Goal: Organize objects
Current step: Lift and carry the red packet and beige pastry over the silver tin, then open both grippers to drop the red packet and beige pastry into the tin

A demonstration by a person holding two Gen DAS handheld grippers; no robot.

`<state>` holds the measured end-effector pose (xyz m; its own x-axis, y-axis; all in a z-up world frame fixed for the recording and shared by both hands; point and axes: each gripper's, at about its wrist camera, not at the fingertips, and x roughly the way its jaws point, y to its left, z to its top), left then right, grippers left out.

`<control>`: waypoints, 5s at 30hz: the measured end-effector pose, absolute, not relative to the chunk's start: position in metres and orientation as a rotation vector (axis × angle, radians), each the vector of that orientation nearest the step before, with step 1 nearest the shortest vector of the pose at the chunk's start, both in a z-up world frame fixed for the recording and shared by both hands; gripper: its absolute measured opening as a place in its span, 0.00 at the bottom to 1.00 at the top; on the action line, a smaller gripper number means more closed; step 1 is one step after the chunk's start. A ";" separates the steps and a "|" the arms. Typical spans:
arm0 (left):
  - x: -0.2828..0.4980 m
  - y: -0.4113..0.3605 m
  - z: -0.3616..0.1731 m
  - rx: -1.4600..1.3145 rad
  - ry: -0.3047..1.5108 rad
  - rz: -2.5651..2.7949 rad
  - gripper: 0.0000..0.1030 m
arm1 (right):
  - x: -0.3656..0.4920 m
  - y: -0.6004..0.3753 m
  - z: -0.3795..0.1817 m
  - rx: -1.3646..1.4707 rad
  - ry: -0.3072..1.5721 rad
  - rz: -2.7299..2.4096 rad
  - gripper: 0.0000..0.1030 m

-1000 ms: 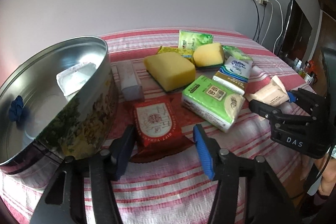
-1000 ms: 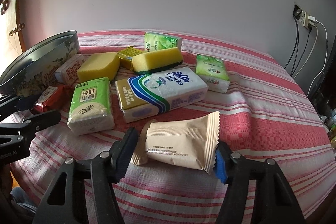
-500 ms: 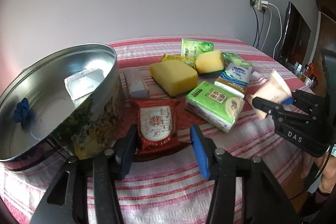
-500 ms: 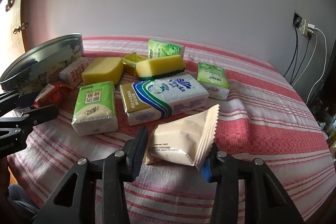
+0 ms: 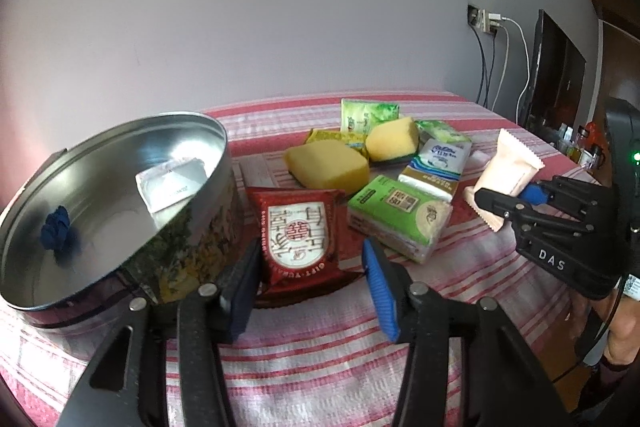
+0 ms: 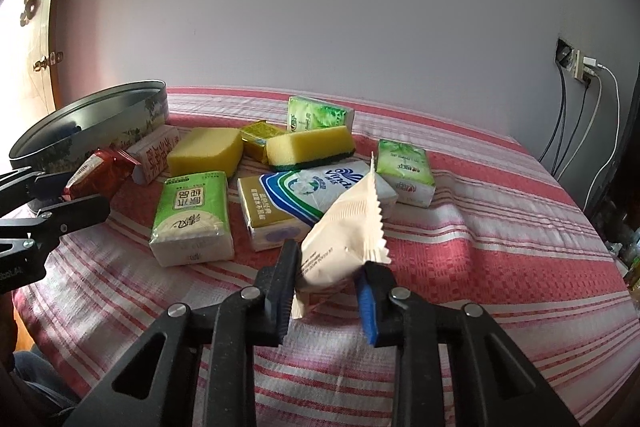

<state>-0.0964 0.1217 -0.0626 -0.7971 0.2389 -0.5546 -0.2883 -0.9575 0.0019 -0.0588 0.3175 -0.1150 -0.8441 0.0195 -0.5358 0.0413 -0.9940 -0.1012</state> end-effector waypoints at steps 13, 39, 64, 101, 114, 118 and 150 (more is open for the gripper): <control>-0.076 0.126 -0.040 -0.646 0.179 2.786 0.48 | -0.046 0.320 -0.110 0.735 0.135 -3.035 0.29; -0.060 0.113 -0.024 -0.484 0.150 2.868 0.48 | -0.035 0.319 -0.107 0.554 0.148 -3.092 0.29; -0.056 0.087 -0.012 -0.419 0.083 2.948 0.48 | -0.033 0.302 -0.086 0.482 0.150 -3.053 0.29; -0.102 -0.023 -0.017 -0.660 -0.014 3.171 0.48 | -0.127 0.160 -0.029 0.487 0.246 -2.698 0.29; -0.129 -0.045 -0.027 -0.800 0.028 3.185 0.48 | -0.153 0.111 -0.049 0.615 0.255 -2.581 0.29; -0.134 -0.049 -0.030 -0.842 0.041 3.194 0.48 | -0.157 0.102 -0.059 0.659 0.263 -2.548 0.29; -0.150 -0.047 -0.040 -0.953 0.124 3.204 0.51 | -0.177 0.085 -0.095 0.824 0.215 -2.422 0.29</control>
<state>-0.1498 -0.0473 -0.0399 -0.8186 -0.2144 -0.5328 0.1725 -0.9767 0.1280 -0.1771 0.0845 -0.0953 -0.6501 -0.4634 -0.6022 0.5621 -0.8265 0.0292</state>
